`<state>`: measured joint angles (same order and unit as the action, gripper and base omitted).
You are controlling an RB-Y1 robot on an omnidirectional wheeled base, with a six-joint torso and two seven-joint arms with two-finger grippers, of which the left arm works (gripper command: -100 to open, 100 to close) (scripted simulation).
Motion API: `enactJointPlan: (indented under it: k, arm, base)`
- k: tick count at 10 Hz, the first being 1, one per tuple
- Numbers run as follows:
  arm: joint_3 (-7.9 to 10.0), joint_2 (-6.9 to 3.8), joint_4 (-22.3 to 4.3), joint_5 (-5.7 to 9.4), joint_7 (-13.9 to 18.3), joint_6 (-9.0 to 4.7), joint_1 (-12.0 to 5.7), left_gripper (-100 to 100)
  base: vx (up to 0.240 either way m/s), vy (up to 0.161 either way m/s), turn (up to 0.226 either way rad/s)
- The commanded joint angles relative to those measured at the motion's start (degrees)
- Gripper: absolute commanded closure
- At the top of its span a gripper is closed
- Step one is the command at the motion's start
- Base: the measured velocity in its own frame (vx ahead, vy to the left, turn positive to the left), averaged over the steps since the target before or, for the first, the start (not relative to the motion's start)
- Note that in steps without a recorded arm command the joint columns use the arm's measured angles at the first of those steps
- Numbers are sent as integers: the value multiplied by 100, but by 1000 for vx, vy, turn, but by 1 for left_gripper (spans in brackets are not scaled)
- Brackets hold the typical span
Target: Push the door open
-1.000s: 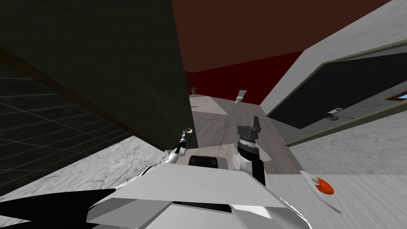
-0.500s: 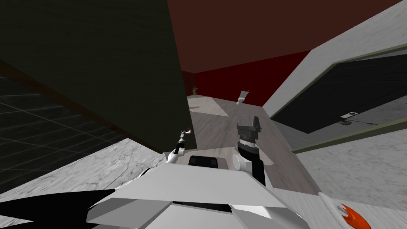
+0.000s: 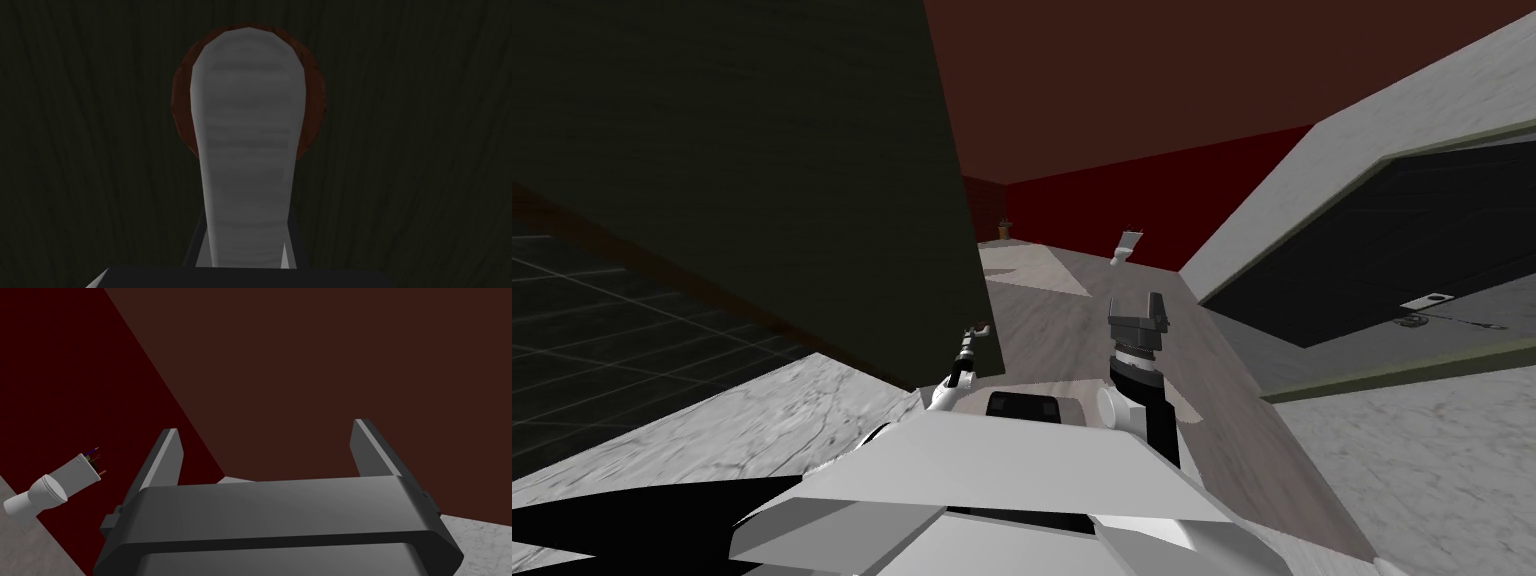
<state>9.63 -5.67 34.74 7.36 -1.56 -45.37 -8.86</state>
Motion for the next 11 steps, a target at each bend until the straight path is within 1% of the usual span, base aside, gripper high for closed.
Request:
enactJointPlan:
  k: [1, 8, 9, 10, 11]
  arm:
    - [112, -34, -25, 59, -30, -44, -34, 100]
    - [448, -14, -56, 244, -157, -57, -27, 100]
    - [463, -69, -69, 247, -145, -47, 4, 100]
    - [563, -101, -74, 308, -178, -60, 9, 100]
    - [608, -106, -77, 336, -195, -63, 12, 100]
  base:
    - [185, -108, 87]
    - [184, -69, 58]
    - [69, -20, 53]
    - [137, -1, 53]
    - [207, -29, 49]
